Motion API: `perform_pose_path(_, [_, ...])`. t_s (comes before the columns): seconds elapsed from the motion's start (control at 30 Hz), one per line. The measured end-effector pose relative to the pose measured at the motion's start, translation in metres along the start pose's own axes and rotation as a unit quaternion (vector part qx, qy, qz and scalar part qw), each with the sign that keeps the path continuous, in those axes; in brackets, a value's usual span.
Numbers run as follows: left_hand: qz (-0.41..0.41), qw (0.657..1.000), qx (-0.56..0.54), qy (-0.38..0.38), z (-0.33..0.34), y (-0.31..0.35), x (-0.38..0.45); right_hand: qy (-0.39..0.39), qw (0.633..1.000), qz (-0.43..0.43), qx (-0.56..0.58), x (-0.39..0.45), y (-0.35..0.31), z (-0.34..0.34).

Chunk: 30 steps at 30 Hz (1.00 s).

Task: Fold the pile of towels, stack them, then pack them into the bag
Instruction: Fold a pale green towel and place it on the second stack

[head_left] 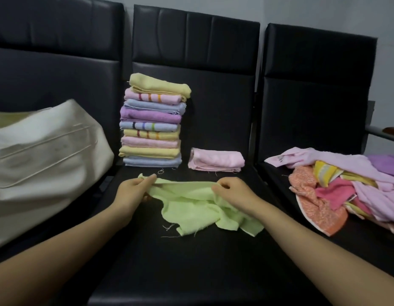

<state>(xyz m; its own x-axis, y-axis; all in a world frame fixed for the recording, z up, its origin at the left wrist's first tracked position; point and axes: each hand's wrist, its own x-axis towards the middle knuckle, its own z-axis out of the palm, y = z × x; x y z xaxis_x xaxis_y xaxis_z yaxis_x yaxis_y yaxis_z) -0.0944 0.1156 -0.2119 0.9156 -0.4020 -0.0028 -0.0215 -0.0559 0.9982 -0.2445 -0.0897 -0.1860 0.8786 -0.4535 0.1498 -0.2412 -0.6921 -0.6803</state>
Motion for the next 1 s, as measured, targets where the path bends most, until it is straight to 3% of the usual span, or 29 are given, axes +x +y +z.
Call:
perform_pose_path(0.17, [0.038, 0.995, -0.084, 0.046, 0.000, 0.040, -0.017, 0.041, 0.993, -0.016, 0.105, -0.016, -0.027, -0.024])
perform_pose_path(0.23, [0.038, 0.986, -0.158, 0.042, 0.005, 0.059, -0.026, 0.044, 0.979, -0.020, 0.200, -0.027, -0.041, -0.035])
perform_pose_path(0.37, [0.053, 0.971, -0.223, -0.075, 0.005, 0.088, -0.042, -0.017, 0.887, 0.016, 0.462, -0.043, -0.063, -0.064])
perform_pose_path(0.47, [0.035, 0.965, -0.225, -0.129, 0.005, 0.091, -0.040, -0.054, 0.857, 0.047, 0.510, -0.047, -0.063, -0.075])
perform_pose_path(0.6, [-0.016, 0.972, -0.199, -0.124, 0.003, 0.081, -0.034, -0.016, 0.857, 0.123, 0.500, -0.032, -0.038, -0.069])
perform_pose_path(0.73, [-0.047, 0.992, -0.097, -0.068, -0.002, 0.046, -0.012, 0.062, 0.914, 0.165, 0.365, -0.012, 0.002, -0.046])
perform_pose_path(0.83, [0.015, 0.996, 0.068, -0.047, 0.001, 0.022, 0.006, 0.110, 0.939, 0.178, 0.272, 0.003, 0.027, -0.025])
perform_pose_path(0.93, [0.110, 0.963, 0.246, -0.027, 0.006, 0.005, 0.018, 0.161, 0.944, 0.179, 0.227, 0.024, 0.039, -0.011])
perform_pose_path(1.0, [0.158, 0.915, 0.370, -0.024, 0.005, -0.004, 0.027, 0.197, 0.949, 0.171, 0.179, 0.038, 0.041, -0.004])
